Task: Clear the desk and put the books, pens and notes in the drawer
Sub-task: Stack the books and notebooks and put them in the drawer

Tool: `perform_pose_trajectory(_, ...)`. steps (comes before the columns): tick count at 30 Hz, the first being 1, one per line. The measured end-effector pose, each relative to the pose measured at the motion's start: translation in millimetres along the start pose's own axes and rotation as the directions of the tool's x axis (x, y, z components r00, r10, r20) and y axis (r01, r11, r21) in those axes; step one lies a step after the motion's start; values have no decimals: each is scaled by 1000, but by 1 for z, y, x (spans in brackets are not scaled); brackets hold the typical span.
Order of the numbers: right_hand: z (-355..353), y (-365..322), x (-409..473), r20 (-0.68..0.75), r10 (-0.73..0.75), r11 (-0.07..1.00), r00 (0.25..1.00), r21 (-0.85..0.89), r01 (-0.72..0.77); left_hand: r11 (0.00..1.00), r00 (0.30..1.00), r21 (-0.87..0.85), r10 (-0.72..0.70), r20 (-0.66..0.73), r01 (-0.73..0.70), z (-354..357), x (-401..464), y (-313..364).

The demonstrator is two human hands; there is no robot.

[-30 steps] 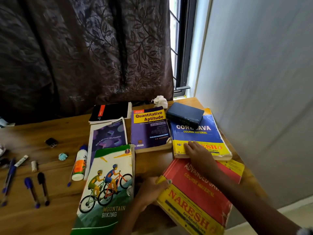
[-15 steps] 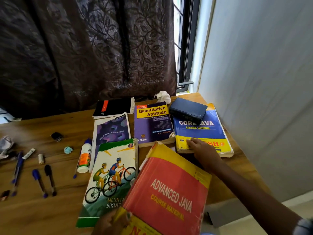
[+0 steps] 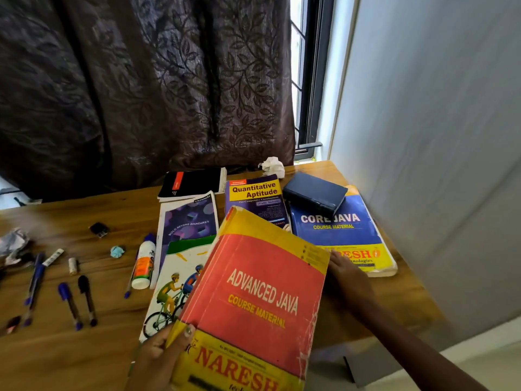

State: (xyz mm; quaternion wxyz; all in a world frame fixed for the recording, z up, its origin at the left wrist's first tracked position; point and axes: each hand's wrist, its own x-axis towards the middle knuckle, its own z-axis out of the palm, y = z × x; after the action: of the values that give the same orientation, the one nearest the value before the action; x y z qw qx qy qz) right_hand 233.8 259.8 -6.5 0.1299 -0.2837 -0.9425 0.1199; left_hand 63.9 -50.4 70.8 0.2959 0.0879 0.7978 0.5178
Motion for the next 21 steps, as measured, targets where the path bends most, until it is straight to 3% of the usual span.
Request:
perform_pose_trajectory(3,1,-10,-10,33,62,997,998,42,-63,999,1000,-31,6,-22,-7,5,13,-3)
perform_pose_trajectory(7,-9,-40,-31,-119,75,994,990,82,-65,991,1000,-135,-6,11,7,29,18,7)
perform_pose_trajectory(9,-15,-50,-44,-97,147,966,984,227,-122,977,996,-199,-61,57,72,44,21,10)
perform_pose_trajectory(11,-23,-48,-55,5,112,962,994,249,-109,970,991,-220,-80,107,102,59,25,8)
perform_pose_trajectory(13,-23,-30,-59,97,69,969,993,229,-90,973,986,-193,-104,130,128,75,31,7)
perform_pose_trajectory(15,-29,-1,-61,144,194,934,970,275,-228,987,985,-109,-104,136,119,86,34,5)
perform_pose_trajectory(18,-49,29,-60,122,402,852,907,314,-419,997,983,63,-54,175,43,93,40,-4)
perform_pose_trajectory(21,-68,38,-50,57,460,822,886,350,-449,992,986,122,-2,166,-19,92,46,-9)
